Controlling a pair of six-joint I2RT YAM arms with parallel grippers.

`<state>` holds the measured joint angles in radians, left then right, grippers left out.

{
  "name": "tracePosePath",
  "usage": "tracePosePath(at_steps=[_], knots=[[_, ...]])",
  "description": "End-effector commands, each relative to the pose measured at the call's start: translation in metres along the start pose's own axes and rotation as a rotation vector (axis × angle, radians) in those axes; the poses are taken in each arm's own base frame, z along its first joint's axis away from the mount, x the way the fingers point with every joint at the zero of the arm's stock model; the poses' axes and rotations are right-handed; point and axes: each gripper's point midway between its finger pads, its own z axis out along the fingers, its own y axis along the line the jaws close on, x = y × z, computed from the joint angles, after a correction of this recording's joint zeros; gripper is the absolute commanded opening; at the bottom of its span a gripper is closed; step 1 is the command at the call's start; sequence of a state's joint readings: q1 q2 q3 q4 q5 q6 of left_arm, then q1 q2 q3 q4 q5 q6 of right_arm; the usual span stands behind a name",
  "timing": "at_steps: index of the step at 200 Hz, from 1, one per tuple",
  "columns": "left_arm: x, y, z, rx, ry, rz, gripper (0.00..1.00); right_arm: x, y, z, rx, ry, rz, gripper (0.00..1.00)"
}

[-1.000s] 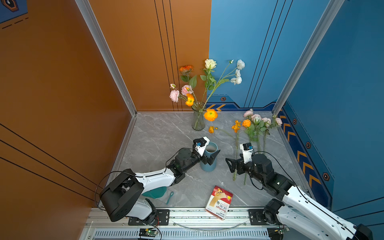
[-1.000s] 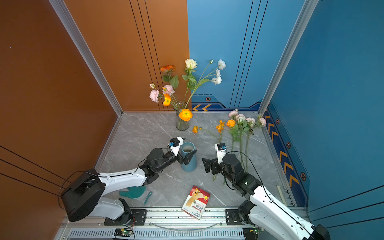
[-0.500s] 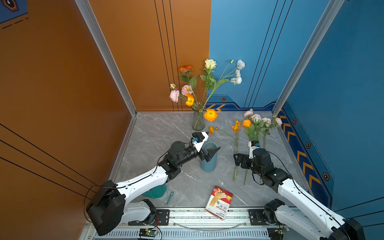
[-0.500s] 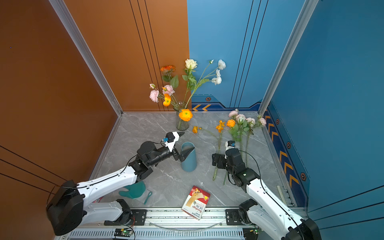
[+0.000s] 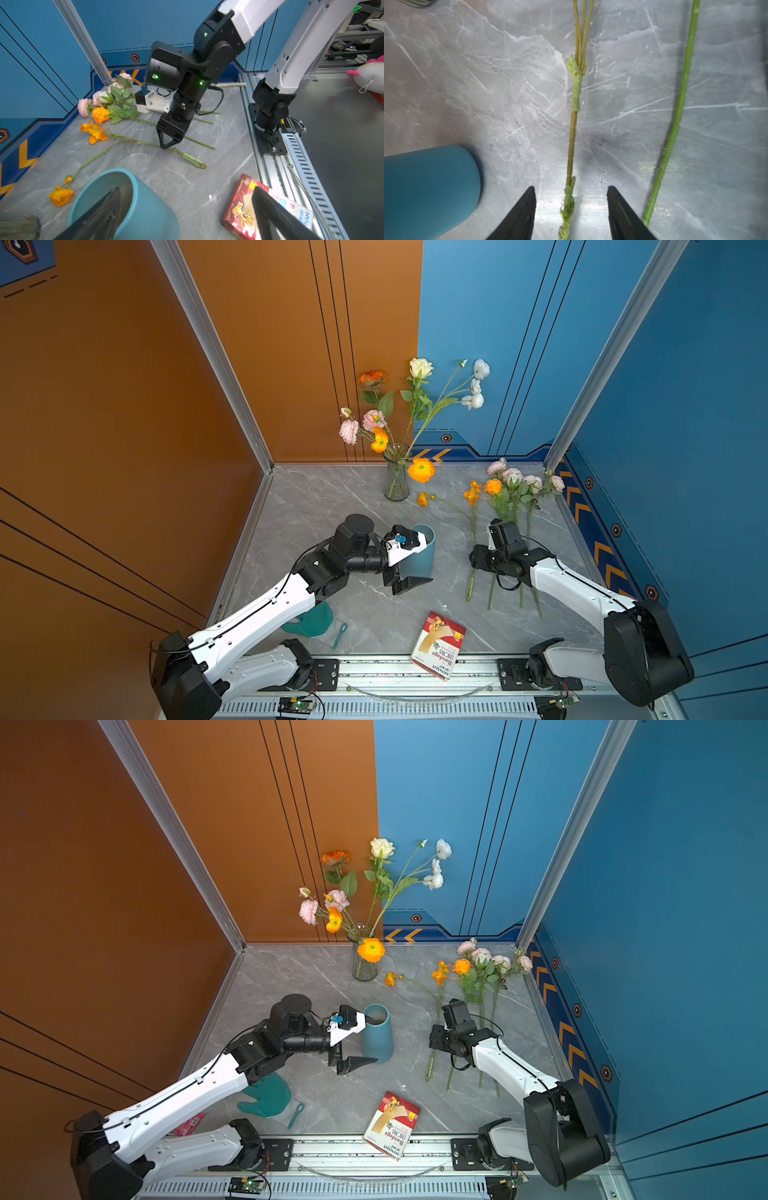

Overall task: Arrange the flowers into the vase
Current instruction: 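Grasp the yellow poppy stems with the right gripper while the left holds the vase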

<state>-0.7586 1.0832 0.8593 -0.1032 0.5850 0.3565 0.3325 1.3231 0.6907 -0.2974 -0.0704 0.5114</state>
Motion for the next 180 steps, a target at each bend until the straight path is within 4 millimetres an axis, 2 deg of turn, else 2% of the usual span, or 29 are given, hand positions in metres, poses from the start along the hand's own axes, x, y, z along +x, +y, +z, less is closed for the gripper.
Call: tracePosePath(at_steps=[1, 38, 64, 91, 138, 180], knots=[[-0.006, -0.003, -0.005, 0.001, -0.034, 0.038, 0.98, -0.019, -0.006, 0.001, 0.058, -0.030, -0.027, 0.54], [-0.004, 0.002, -0.012, -0.040, -0.029, 0.048, 0.98, -0.031, 0.002, 0.019, 0.045, 0.004, -0.042, 0.39], [-0.004, 0.007, -0.016, -0.064, -0.038, 0.047, 0.98, -0.029, 0.007, 0.031, 0.039, 0.050, -0.045, 0.35], [-0.007, 0.010, -0.021, -0.076, -0.050, 0.047, 0.98, -0.024, 0.003, 0.041, 0.077, 0.083, -0.058, 0.34], [-0.011, 0.012, -0.025, -0.082, -0.072, 0.041, 0.98, -0.017, 0.000, 0.045, 0.098, 0.103, -0.090, 0.28], [-0.013, 0.014, -0.028, -0.097, -0.078, 0.043, 0.98, -0.022, 0.009, 0.043, 0.060, 0.099, -0.124, 0.05]])
